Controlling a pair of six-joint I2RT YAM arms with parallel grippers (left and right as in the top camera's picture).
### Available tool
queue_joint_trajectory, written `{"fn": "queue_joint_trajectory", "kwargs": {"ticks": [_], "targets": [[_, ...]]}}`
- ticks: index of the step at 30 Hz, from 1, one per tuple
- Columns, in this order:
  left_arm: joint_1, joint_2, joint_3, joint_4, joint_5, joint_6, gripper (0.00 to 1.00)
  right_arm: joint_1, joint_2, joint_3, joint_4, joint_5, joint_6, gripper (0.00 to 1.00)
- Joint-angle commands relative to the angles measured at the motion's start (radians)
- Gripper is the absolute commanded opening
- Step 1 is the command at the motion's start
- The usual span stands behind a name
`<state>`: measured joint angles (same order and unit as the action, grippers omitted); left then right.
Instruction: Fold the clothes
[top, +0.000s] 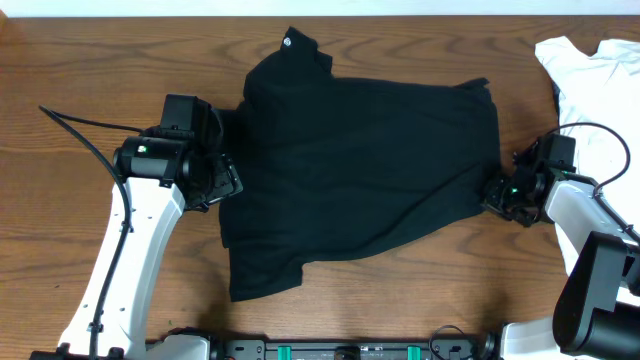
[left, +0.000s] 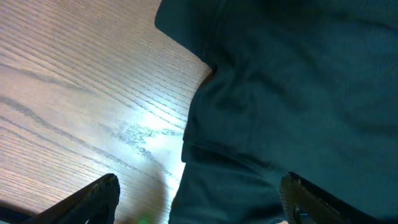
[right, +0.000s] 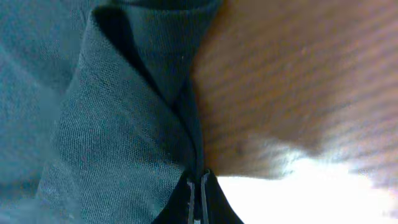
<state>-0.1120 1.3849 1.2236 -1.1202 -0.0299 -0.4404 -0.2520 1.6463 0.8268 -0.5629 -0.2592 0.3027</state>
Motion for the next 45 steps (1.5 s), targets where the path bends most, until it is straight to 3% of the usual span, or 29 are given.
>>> {"fn": "queue_joint_trajectory", "kwargs": {"ticks": [1, 7, 14, 30, 34, 38, 41, 45], "targets": [[0.0, 0.002, 0.008, -0.004, -0.008, 0.009, 0.84, 0.005, -0.027, 0.091, -0.053, -0.032, -0.004, 0.01], [0.0, 0.002, 0.008, -0.004, -0.008, 0.009, 0.84, 0.031, -0.027, 0.285, -0.23, -0.028, 0.011, 0.01], [0.0, 0.002, 0.008, -0.004, -0.008, 0.009, 0.84, 0.115, -0.011, 0.3, -0.243, 0.054, 0.065, 0.01], [0.0, 0.002, 0.008, -0.004, -0.008, 0.01, 0.84, 0.272, 0.189, 0.301, 0.071, 0.08, 0.046, 0.01], [0.0, 0.002, 0.008, -0.005, -0.008, 0.01, 0.84, 0.278, 0.18, 0.306, 0.106, 0.06, -0.023, 0.11], [0.0, 0.002, 0.008, -0.003, -0.009, 0.01, 0.84, 0.254, 0.15, 0.323, 0.079, 0.023, -0.101, 0.47], [0.0, 0.002, 0.008, 0.003, -0.009, 0.01, 0.84, 0.223, 0.115, 0.338, 0.019, -0.011, -0.145, 0.55], [0.0, 0.002, 0.008, 0.008, -0.009, 0.009, 0.84, 0.169, 0.051, 0.34, -0.099, -0.011, -0.176, 0.56]]}}
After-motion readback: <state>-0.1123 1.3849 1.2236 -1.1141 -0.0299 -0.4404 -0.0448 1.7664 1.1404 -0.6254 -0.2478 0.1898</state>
